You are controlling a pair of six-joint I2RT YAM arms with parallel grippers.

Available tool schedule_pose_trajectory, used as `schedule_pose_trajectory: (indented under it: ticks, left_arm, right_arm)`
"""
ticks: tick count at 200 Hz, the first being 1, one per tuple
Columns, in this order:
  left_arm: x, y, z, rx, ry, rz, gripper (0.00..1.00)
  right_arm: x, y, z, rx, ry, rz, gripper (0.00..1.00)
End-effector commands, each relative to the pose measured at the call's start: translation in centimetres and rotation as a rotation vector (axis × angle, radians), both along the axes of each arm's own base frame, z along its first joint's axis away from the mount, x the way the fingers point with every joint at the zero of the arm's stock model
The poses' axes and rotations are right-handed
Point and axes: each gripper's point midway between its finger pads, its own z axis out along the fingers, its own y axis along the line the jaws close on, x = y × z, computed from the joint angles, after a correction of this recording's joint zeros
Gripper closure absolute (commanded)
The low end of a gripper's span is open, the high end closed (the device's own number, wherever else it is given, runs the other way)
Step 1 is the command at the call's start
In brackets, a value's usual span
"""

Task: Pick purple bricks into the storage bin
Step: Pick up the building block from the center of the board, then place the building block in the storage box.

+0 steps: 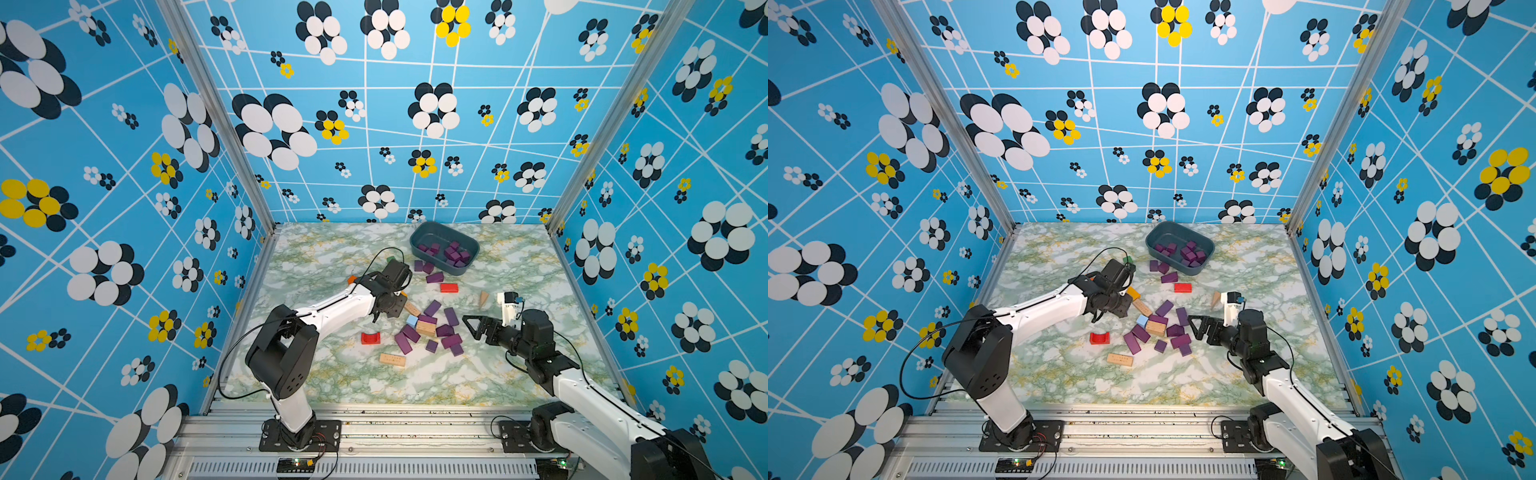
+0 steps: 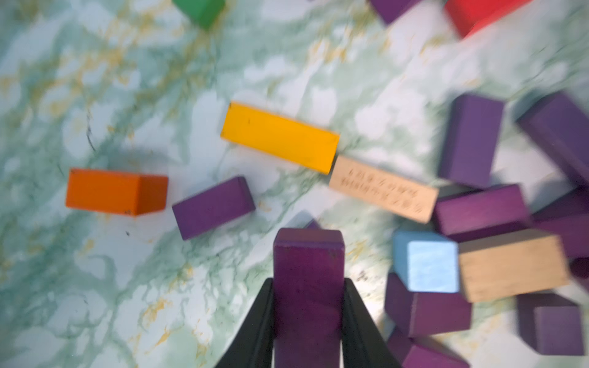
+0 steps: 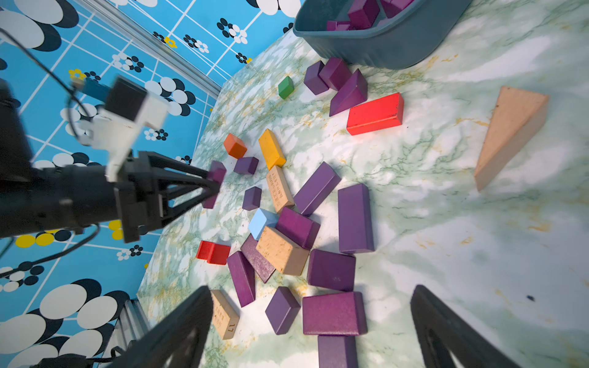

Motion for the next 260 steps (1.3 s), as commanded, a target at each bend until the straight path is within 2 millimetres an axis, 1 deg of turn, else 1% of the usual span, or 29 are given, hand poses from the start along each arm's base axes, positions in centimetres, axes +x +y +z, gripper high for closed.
schedule_pose_trajectory:
  ticks: [1, 21, 40, 49, 52, 54, 81, 94, 99, 101, 106, 110, 113, 126, 142, 146, 150, 154, 167, 176, 189, 197, 202, 219, 228, 236, 253, 256, 260]
  left_arm:
    - [1.8, -3.6, 5.3, -0.13, -0.141, -0.064, 0.82]
    - [3.9, -5.8, 7.7, -0.206, -0.251, -0.085, 0.82]
    - [6.3, -7.8, 8.9, -0.246, -0.335, -0.095, 0.82]
    - [7.5, -8.6, 9.0, -0.257, -0.361, -0.09, 0.81]
    - [7.8, -8.9, 9.6, -0.269, -0.378, -0.089, 0.81]
    - [8.1, -9.1, 9.1, -0.268, -0.375, -0.09, 0.81]
    - [11.4, -12.3, 9.2, -0.318, -0.448, -0.119, 0.81]
    - [12.9, -13.8, 8.5, -0.326, -0.469, -0.142, 0.8]
    - [13.6, -14.3, 8.8, -0.333, -0.474, -0.144, 0.79]
    - [13.8, -14.4, 8.1, -0.326, -0.463, -0.143, 0.8]
    - [14.5, -14.9, 8.4, -0.334, -0.465, -0.144, 0.8]
    - [15.0, -15.2, 8.0, -0.334, -0.457, -0.146, 0.8]
    - [15.3, -15.4, 7.6, -0.331, -0.452, -0.145, 0.8]
    - [16.7, -16.1, 7.2, -0.329, -0.471, -0.143, 0.8]
    - [18.2, -16.5, 6.6, -0.328, -0.488, -0.135, 0.8]
    - [18.5, -16.7, 6.1, -0.33, -0.484, -0.138, 0.8]
    - [18.9, -16.8, 6.3, -0.337, -0.486, -0.14, 0.8]
    - [19.2, -16.9, 5.8, -0.336, -0.475, -0.138, 0.8]
    - [20.2, -17.1, 5.3, -0.345, -0.462, -0.124, 0.79]
    - [20.6, -17.3, 5.1, -0.351, -0.454, -0.122, 0.74]
    - [21.0, -17.5, 5.1, -0.351, -0.467, -0.124, 0.58]
    - [21.1, -17.5, 5.2, -0.345, -0.478, -0.125, 0.46]
    - [21.1, -17.5, 5.1, -0.34, -0.482, -0.123, 0.41]
    - [21.2, -17.2, 5.6, -0.317, -0.498, -0.122, 0.33]
    - [21.1, -16.9, 6.0, -0.308, -0.508, -0.124, 0.24]
    - [20.9, -16.8, 6.2, -0.3, -0.514, -0.129, 0.19]
    - [20.1, -16.1, 8.2, -0.293, -0.56, -0.13, 0.12]
    - [19.9, -15.9, 8.2, -0.287, -0.563, -0.13, 0.11]
    - [19.6, -15.6, 8.9, -0.289, -0.58, -0.126, 0.09]
  right_arm:
    - [0.3, -0.3, -0.3, 0.009, 0.006, -0.034, 0.01]
    - [0.1, -0.4, -0.6, -0.004, 0.011, -0.033, 0.01]
    - [0.1, -0.4, -0.5, -0.012, 0.002, -0.024, 0.01]
    - [0.0, -0.4, -0.5, -0.017, 0.0, -0.025, 0.01]
    - [0.0, -0.5, -0.6, -0.02, 0.002, -0.026, 0.01]
    - [0.0, -0.5, -0.6, -0.021, 0.001, -0.026, 0.01]
    - [0.0, -0.8, -0.8, -0.04, 0.001, -0.037, 0.01]
    - [0.0, -0.9, -0.8, -0.048, -0.003, -0.039, 0.01]
    - [0.0, -0.9, -0.8, -0.05, -0.004, -0.039, 0.01]
    - [0.0, -0.9, -0.9, -0.052, -0.005, -0.039, 0.01]
    - [-0.1, -1.0, -0.9, -0.055, -0.007, -0.041, 0.01]
    - [-0.1, -1.1, -0.9, -0.059, -0.008, -0.045, 0.01]
    - [-0.1, -1.2, -1.0, -0.063, -0.006, -0.049, 0.01]
    - [0.0, -1.6, -1.2, -0.081, -0.006, -0.069, 0.01]
    - [0.0, -2.0, -1.4, -0.101, -0.001, -0.084, 0.01]
    - [0.0, -2.1, -1.5, -0.105, 0.0, -0.087, 0.01]
    - [0.0, -2.2, -1.6, -0.109, 0.003, -0.09, 0.01]
    - [0.0, -2.2, -1.6, -0.113, 0.006, -0.09, 0.01]
    - [0.0, -2.3, -1.8, -0.12, 0.01, -0.095, 0.01]
    - [0.1, -2.3, -1.9, -0.123, 0.014, -0.098, 0.01]
    - [0.1, -2.4, -2.1, -0.126, 0.02, -0.101, 0.01]
    - [0.2, -2.4, -2.1, -0.126, 0.021, -0.1, 0.01]
    - [0.2, -2.4, -2.2, -0.129, 0.024, -0.099, 0.01]
    - [0.3, -2.4, -2.6, -0.134, 0.038, -0.102, 0.01]
    - [0.3, -2.4, -2.7, -0.135, 0.045, -0.102, 0.01]
    - [0.3, -2.4, -2.9, -0.136, 0.054, -0.101, 0.01]
    - [0.3, -2.6, -3.3, -0.16, 0.07, -0.107, 0.01]
    - [0.4, -2.8, -3.3, -0.165, 0.072, -0.114, 0.01]
    - [0.4, -3.0, -3.3, -0.172, 0.074, -0.124, 0.01]
